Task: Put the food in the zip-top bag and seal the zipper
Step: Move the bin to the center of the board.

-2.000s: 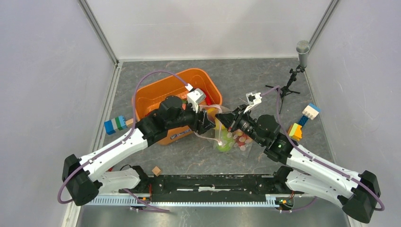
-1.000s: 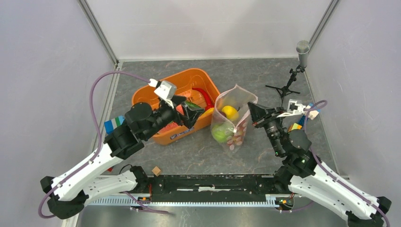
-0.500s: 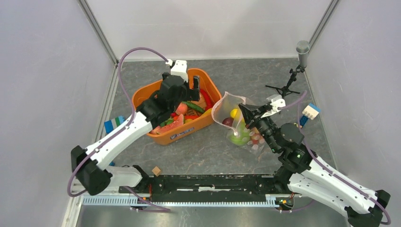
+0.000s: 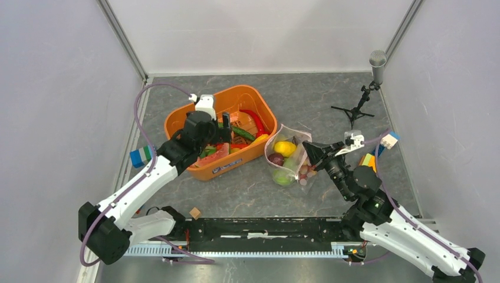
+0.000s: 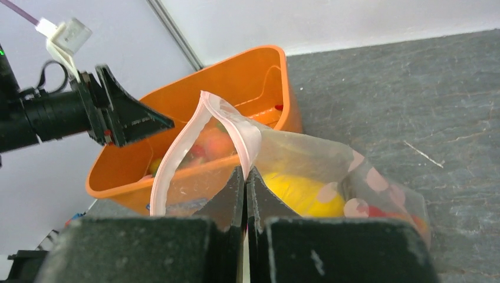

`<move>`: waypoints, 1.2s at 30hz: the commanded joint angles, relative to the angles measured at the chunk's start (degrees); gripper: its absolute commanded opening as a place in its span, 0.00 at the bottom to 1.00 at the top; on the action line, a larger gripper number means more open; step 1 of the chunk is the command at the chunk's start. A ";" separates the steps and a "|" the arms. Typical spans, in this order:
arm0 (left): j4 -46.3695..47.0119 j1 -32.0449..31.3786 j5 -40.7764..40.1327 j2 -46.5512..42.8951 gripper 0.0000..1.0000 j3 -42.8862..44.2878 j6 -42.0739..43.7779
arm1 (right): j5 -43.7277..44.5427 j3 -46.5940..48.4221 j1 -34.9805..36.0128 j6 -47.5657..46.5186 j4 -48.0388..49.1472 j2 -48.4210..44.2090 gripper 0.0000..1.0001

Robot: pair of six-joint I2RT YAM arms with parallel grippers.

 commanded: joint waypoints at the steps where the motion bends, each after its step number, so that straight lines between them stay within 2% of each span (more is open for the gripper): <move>1: 0.14 1.13 6.88 -3.65 1.00 -5.48 -2.98 | -1.47 7.89 0.02 3.59 -7.72 0.91 0.00; 5: -2.72 1.09 14.21 0.27 1.00 -6.64 -4.53 | -3.23 10.64 0.03 3.63 -8.77 0.45 0.00; 7: -2.03 0.97 21.60 1.20 1.00 -8.08 -5.28 | -3.43 11.34 0.08 2.83 -8.20 -0.11 0.00; 12: 1.23 -1.64 31.05 -0.55 1.00 -12.24 -6.79 | 2.27 15.35 0.04 1.31 -13.93 0.89 0.01; 14: 1.30 -4.05 31.70 -0.95 1.00 -12.87 -6.99 | 4.17 17.57 0.08 -0.61 -16.36 1.86 0.01; 17: 0.20 -7.26 26.42 -1.12 0.99 -13.43 -7.14 | 9.84 18.62 0.04 -1.45 -18.64 2.52 0.02; 20: 1.09 -7.53 23.33 -2.25 0.99 -15.09 -8.65 | 12.73 18.19 0.09 -1.94 -19.13 2.30 0.02; 24: 0.19 -7.44 8.39 -3.74 1.00 -13.25 -7.27 | 16.51 17.75 0.08 -1.62 -21.15 1.83 0.02; 29: 0.96 -6.85 -4.92 -0.45 1.00 -6.76 -4.89 | 18.19 15.08 0.03 -1.09 -20.59 0.81 0.02; 32: 1.31 -3.95 -5.65 4.17 1.00 -4.00 -5.12 | 19.25 12.37 0.08 -1.08 -18.19 0.14 0.02; 36: 2.53 1.00 -0.24 10.13 1.00 -3.82 -6.29 | 20.40 11.33 0.07 -2.90 -16.30 1.11 0.02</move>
